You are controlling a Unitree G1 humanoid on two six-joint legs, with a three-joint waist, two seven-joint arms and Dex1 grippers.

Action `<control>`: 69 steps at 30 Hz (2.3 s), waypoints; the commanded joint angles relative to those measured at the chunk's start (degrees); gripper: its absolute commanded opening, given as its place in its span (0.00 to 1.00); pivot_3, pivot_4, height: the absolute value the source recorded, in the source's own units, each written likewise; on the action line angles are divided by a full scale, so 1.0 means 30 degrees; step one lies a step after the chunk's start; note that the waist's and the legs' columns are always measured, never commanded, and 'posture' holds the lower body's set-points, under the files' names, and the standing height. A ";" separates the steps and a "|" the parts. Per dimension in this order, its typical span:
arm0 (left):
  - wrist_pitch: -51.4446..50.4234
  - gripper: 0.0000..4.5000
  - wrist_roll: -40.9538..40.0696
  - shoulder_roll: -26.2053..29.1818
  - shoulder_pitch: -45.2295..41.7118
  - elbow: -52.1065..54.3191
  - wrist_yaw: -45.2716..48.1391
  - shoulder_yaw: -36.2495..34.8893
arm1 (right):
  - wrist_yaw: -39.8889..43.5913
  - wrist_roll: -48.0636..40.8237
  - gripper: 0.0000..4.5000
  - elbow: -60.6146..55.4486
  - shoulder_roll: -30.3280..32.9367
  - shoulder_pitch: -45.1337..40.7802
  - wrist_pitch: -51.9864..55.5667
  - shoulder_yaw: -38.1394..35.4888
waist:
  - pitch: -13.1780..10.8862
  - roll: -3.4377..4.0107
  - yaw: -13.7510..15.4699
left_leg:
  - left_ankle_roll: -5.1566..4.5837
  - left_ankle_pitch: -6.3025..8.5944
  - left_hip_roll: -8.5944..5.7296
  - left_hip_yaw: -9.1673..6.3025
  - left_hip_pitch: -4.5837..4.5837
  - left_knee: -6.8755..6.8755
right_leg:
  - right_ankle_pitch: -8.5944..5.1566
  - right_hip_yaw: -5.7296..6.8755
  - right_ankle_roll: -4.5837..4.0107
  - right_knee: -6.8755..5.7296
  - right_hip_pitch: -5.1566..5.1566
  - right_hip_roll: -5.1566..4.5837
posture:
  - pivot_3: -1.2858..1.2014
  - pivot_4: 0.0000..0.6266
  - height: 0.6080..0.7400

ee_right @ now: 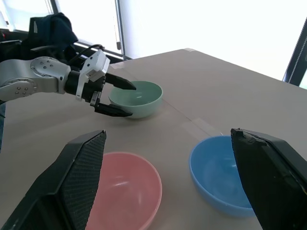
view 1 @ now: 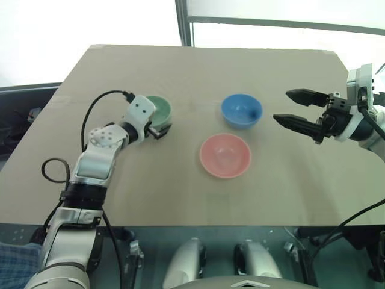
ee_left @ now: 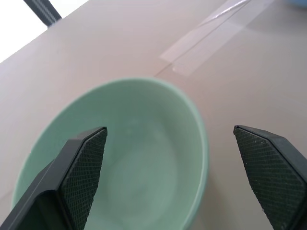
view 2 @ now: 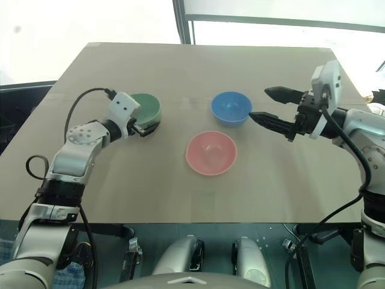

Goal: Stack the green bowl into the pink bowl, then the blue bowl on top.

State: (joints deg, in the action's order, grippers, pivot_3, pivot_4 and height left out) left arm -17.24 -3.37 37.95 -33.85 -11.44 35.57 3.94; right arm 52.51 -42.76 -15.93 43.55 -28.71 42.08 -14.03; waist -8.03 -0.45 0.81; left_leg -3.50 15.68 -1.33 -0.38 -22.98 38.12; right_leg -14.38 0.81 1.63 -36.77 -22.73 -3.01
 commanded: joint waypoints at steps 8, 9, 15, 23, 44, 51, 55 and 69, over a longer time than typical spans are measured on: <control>0.1324 1.00 0.2137 0.0895 -0.1127 -0.1714 0.1814 0.1128 | -0.0060 -0.0494 0.97 -0.0648 0.0484 0.0030 -0.0568 -0.0973 | 0.0000 0.0000 -0.0007 | -0.0005 0.0001 0.0000 0.0003 0.0001 0.0001 | 0.0000 0.0000 0.0000 -0.0006 0.0000 0.0001 | 0.52 0.24 1.00; 0.1164 1.00 0.2256 0.0936 -0.1170 -0.1931 0.1967 0.1196 | 0.0019 -0.0575 0.97 -0.0622 0.0534 0.0045 -0.0578 -0.1040 | 0.0000 0.0001 -0.0007 | -0.0006 0.0002 0.0000 0.0002 0.0002 0.0002 | 0.0000 0.0000 0.0000 -0.0006 0.0000 0.0002 | 0.52 0.24 1.00; 0.0158 1.00 0.2282 0.0731 -0.1195 -0.2024 0.2824 0.1247 | 0.0595 -0.1387 0.97 -0.0413 0.0479 0.0251 -0.0880 -0.1655 | -0.0001 -0.0001 0.0029 | -0.0071 0.0039 -0.0002 0.0001 -0.0005 0.0008 | 0.0000 0.0003 0.0001 -0.0005 0.0000 0.0002 | 0.52 0.24 1.00; 0.0144 0.73 0.2577 0.0653 -0.1087 -0.2216 0.3117 0.1564 | 0.1336 -0.1231 1.00 -0.0574 0.0852 0.0612 -0.1344 -0.1422 | 0.0000 0.0000 -0.0001 | -0.0082 0.0046 -0.0004 0.0004 -0.0004 0.0027 | 0.0001 0.0002 0.0003 -0.0014 0.0002 0.0002 | 0.52 0.24 1.00; 0.1281 0.01 0.1659 -0.0329 -0.2740 -0.0929 0.6983 0.2380 | 0.4225 -0.0177 1.00 -0.0961 0.2983 0.3672 -0.3018 -0.1754 | 0.0004 0.0005 0.0068 | -0.0078 0.0043 -0.0012 0.0010 -0.0012 0.0062 | 0.0002 0.0001 0.0005 -0.0015 0.0011 -0.0004 | 0.52 0.24 1.00; 0.1723 0.01 0.1419 -0.2289 -0.5507 -0.0430 0.8182 0.3324 | 0.5806 0.0504 1.00 -0.0563 0.4983 0.6224 -0.3791 -0.3462 | 0.0000 -0.0004 0.0169 | -0.0096 0.0051 -0.0015 0.0010 -0.0026 0.0090 | 0.0003 0.0007 0.0009 -0.0018 0.0015 0.0004 | 0.52 0.24 1.00; 0.1396 0.01 0.0837 -0.3177 -0.6453 0.0618 0.9352 0.3742 | 0.5734 0.0585 1.00 -0.0885 0.5037 0.6966 -0.3962 -0.4054 | -0.0002 -0.0007 0.0061 | -0.0060 0.0029 -0.0012 0.0020 -0.0023 0.0096 | 0.0003 0.0004 0.0013 -0.0020 0.0021 0.0029 | 0.52 0.24 1.00; 0.1189 0.01 0.0145 -0.1176 -0.5805 0.5652 1.4706 0.6591 | 0.6062 0.0718 1.00 -0.1700 0.5663 0.9859 -0.3903 -0.6147 | -0.0006 -0.0003 0.0020 | -0.0122 0.0061 0.0018 0.0033 0.0054 0.0152 | 0.0000 -0.0007 0.0017 -0.0070 0.0096 0.0084 | 0.52 0.24 1.00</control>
State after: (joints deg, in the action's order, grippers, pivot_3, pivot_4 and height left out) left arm -14.55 -3.24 33.48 -50.91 3.00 78.79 23.40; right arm 70.47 -40.66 -19.60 59.68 0.84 31.07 -29.95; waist -8.05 -0.46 0.87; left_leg -3.87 15.86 -1.28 -0.29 -22.82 38.59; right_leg -14.38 0.78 1.68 -36.98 -22.43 -2.75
